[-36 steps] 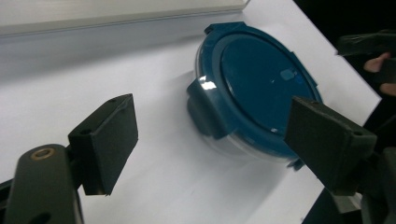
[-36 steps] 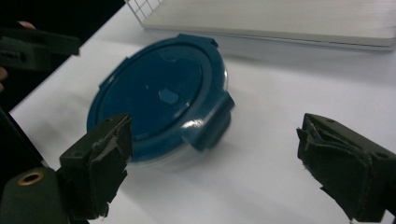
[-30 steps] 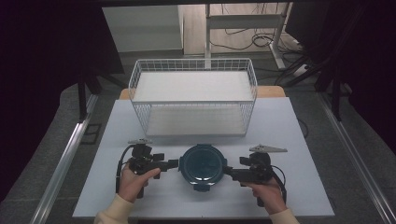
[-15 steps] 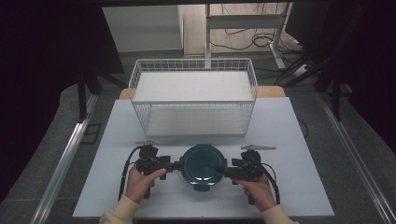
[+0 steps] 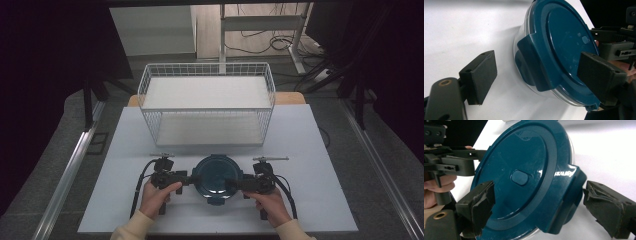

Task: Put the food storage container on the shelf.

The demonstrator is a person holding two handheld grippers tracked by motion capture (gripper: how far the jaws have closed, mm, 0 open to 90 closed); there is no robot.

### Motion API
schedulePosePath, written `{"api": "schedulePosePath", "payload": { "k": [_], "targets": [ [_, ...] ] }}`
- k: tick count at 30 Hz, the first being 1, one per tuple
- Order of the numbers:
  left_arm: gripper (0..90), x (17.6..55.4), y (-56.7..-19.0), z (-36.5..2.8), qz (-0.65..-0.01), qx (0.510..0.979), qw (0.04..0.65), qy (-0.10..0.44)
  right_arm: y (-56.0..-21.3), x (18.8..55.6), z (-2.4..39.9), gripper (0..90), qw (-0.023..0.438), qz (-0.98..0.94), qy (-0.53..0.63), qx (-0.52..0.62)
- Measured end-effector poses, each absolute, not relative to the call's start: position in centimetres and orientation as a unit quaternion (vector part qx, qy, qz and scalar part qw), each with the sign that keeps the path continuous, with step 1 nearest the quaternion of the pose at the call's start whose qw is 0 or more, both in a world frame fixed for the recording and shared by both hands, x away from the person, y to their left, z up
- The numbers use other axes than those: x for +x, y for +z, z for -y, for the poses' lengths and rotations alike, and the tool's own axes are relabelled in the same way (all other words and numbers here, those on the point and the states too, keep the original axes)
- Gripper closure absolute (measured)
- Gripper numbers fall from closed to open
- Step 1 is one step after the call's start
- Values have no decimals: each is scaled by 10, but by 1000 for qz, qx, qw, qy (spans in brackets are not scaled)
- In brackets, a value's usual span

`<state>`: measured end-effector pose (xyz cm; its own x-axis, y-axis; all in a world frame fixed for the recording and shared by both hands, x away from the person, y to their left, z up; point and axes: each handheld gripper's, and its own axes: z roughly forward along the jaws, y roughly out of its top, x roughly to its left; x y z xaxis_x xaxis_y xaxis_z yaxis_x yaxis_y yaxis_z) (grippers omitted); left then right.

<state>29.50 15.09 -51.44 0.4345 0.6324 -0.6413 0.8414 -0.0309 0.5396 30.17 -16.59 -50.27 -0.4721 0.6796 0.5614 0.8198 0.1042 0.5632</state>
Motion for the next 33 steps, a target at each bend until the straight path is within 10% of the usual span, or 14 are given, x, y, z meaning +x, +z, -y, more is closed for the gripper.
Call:
{"api": "schedulePosePath", "payload": {
  "k": [33],
  "targets": [
    [349, 284, -516, -140, -519, 691, 473, -169, -509, 292, 174, 302, 141, 675, -452, -565]
  ]
}}
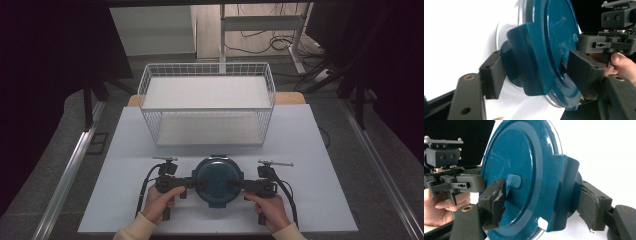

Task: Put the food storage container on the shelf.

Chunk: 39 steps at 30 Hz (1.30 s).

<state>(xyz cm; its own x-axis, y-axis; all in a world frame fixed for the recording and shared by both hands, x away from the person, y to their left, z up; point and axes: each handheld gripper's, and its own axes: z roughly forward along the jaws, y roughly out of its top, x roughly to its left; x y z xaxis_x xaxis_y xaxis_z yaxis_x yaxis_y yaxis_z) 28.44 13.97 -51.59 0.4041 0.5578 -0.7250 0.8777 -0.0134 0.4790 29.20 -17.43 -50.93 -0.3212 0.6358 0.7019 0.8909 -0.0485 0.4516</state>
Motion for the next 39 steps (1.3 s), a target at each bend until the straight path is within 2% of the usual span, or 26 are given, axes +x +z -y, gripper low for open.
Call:
{"api": "schedulePosePath", "payload": {
  "k": [5, 9, 39],
  "targets": [
    [383, 274, -509, -138, -513, 695, 482, -149, -507, 286, 178, 329, 142, 670, -459, -565],
    [418, 265, -502, -138, -505, 701, 488, -128, -501, 277, 179, 341, 126, 682, -465, -549],
    [453, 239, -445, -147, -445, 712, 539, -62, -444, 253, 176, 343, 40, 709, -532, -461]
  ]
}}
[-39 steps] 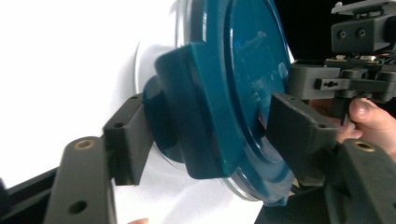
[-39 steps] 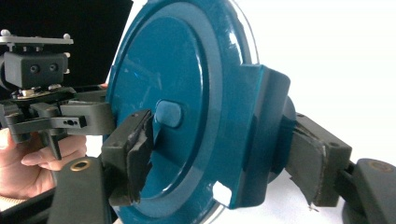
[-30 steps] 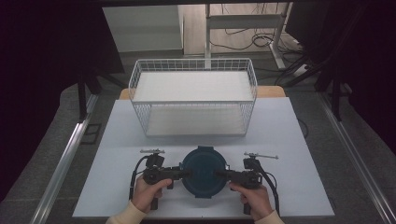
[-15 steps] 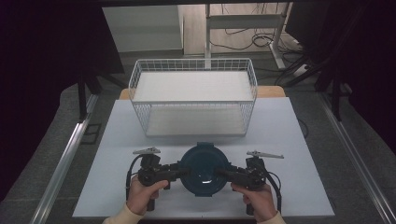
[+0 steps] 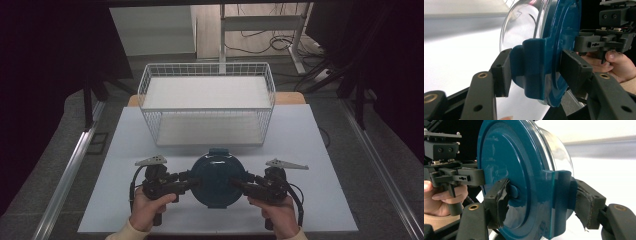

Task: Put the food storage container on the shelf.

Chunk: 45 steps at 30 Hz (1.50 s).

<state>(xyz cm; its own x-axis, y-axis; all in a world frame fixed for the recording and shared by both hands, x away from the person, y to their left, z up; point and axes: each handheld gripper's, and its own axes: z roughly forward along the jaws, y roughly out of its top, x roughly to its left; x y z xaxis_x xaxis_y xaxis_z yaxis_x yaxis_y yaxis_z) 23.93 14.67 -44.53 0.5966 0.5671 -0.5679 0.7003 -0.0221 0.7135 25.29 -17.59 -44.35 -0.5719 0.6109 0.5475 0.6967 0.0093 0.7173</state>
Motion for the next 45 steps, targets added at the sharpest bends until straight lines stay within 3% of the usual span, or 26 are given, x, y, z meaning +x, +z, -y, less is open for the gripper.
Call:
{"api": "schedulePosePath", "payload": {
  "k": [45],
  "targets": [
    [450, 247, -396, -151, -408, 718, 564, -8, -395, 259, 171, 349, -20, 722, -561, -405]
  ]
}}
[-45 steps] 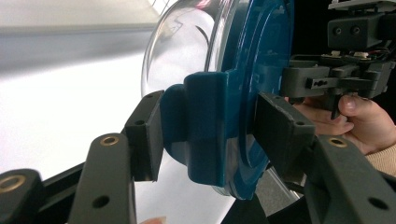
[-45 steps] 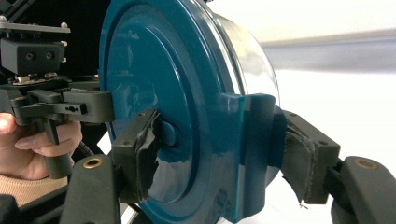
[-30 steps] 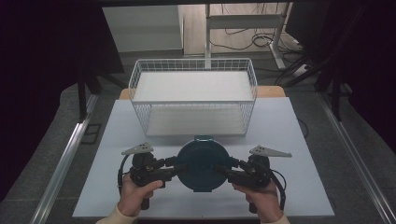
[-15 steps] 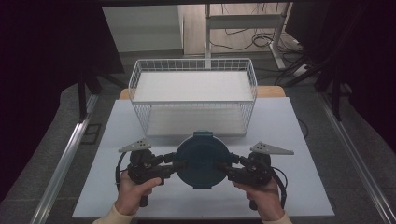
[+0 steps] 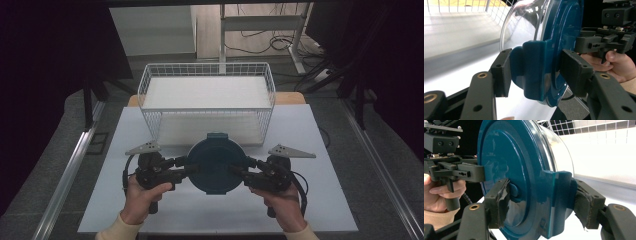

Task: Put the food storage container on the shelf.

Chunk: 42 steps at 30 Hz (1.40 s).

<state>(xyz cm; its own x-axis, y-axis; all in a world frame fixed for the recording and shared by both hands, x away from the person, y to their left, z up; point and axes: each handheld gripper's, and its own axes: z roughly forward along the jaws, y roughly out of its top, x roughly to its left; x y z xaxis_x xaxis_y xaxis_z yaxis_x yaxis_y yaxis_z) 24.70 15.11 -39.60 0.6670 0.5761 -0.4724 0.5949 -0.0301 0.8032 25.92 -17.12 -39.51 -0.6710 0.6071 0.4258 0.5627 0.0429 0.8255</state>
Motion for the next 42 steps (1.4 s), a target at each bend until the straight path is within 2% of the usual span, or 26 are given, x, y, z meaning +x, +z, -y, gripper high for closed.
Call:
{"api": "schedulePosePath", "payload": {
  "k": [42],
  "targets": [
    [450, 316, -319, -172, -402, 700, 590, 4, -307, 333, 152, 356, 44, -733, 566, 375]
  ]
}}
